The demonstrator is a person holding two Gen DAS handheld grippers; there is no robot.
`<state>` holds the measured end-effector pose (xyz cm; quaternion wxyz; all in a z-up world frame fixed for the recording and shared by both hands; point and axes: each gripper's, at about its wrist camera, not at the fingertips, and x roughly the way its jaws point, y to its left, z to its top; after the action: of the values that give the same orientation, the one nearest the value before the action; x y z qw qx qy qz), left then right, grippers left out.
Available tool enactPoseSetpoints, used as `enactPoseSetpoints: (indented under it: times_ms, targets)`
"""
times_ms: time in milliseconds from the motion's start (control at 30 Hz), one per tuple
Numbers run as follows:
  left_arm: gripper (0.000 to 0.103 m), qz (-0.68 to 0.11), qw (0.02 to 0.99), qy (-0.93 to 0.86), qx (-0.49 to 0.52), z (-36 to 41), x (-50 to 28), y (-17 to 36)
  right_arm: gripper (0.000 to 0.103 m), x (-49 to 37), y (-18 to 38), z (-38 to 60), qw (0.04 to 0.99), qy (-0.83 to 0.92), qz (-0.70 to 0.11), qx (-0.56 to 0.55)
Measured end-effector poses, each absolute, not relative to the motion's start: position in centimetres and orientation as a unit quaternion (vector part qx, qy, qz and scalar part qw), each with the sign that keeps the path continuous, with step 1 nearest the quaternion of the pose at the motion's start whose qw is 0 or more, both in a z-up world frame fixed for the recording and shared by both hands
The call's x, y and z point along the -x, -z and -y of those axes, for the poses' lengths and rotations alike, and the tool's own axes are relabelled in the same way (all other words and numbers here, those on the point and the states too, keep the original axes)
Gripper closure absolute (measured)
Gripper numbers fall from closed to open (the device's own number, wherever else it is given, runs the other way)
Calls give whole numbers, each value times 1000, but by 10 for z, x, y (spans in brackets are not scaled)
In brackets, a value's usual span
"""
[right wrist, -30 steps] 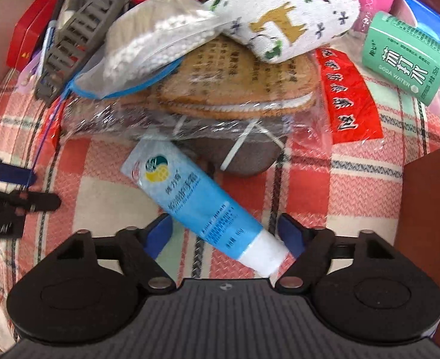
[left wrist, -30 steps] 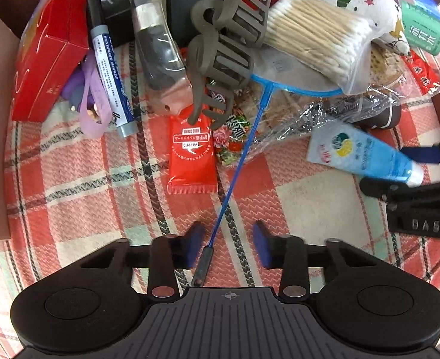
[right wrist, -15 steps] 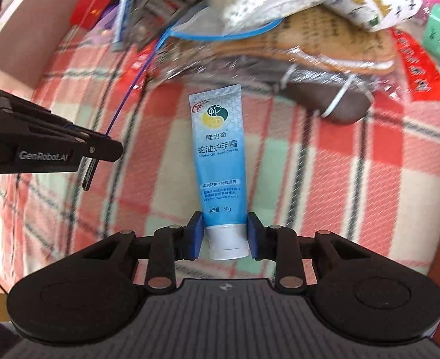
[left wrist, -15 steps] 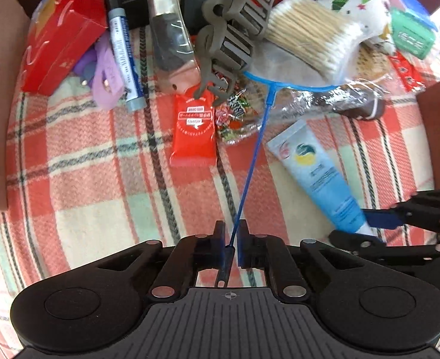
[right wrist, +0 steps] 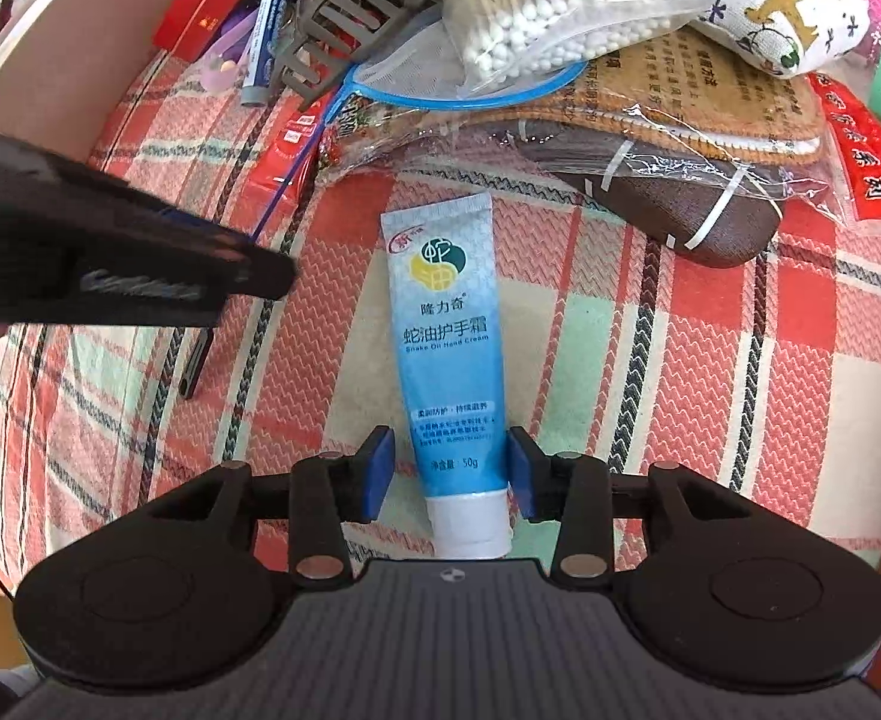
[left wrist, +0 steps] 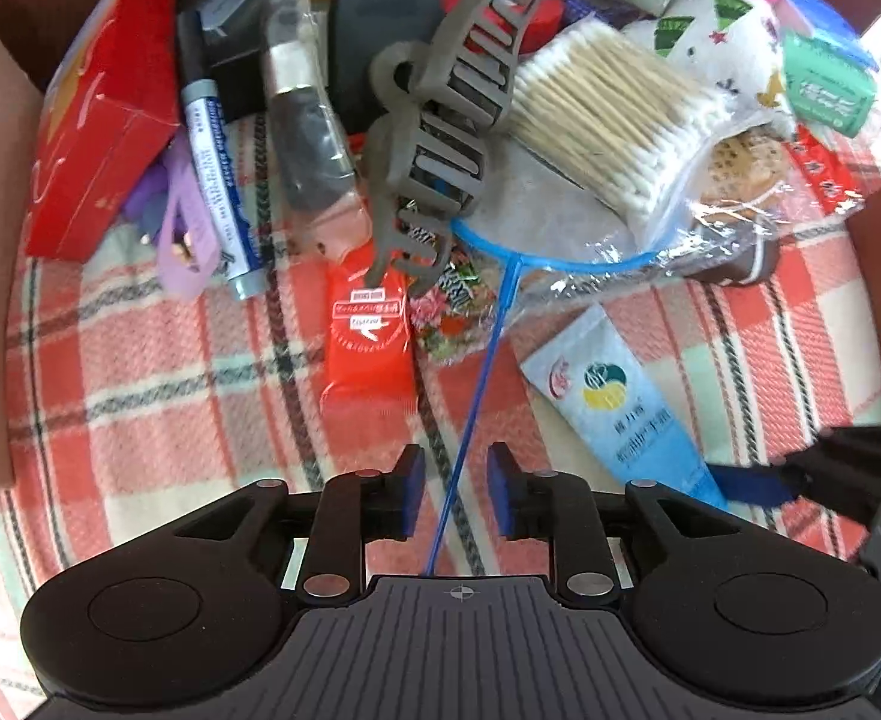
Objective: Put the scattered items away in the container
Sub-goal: 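Carry the net and cream tube with both tools into the cardboard box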
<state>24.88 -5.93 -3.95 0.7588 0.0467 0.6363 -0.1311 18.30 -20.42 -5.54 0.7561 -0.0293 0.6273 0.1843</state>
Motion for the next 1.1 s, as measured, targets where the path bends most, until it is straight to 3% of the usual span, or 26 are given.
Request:
enactPoseSetpoints:
  times_ms: [33,67,633,1100]
  targets:
    - [78,-641,755,129,-46,60,-250,42,57,-183,57,202,758,-183,-626,31]
    - [103,-642,753,134,-47,60,-250,42,66,-183,57,202,759,-180,-624,34]
    - [103,-570,804,168,10,33,-207,-42,69,-126,-1,231,754,-236,-612,-43]
    - [103,-497,859,119,30,-23,-172,-114,69,-145,-25,154,776,-288,-561,-23]
